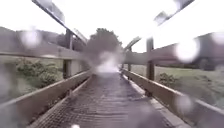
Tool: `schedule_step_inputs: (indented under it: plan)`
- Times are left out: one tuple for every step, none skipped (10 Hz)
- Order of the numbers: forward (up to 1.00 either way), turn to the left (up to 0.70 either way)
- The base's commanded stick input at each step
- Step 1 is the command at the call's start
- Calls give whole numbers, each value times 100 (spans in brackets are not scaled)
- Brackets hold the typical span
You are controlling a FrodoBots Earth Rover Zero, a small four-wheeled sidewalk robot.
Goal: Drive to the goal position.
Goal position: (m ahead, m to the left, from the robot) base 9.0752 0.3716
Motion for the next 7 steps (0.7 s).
schedule_step_inputs:
  plan:
    - [85, 0]
    - [85, 0]
    - [85, 0]
    - [85, 0]
    - [85, 0]
    - [85, 0]
    - [85, 0]
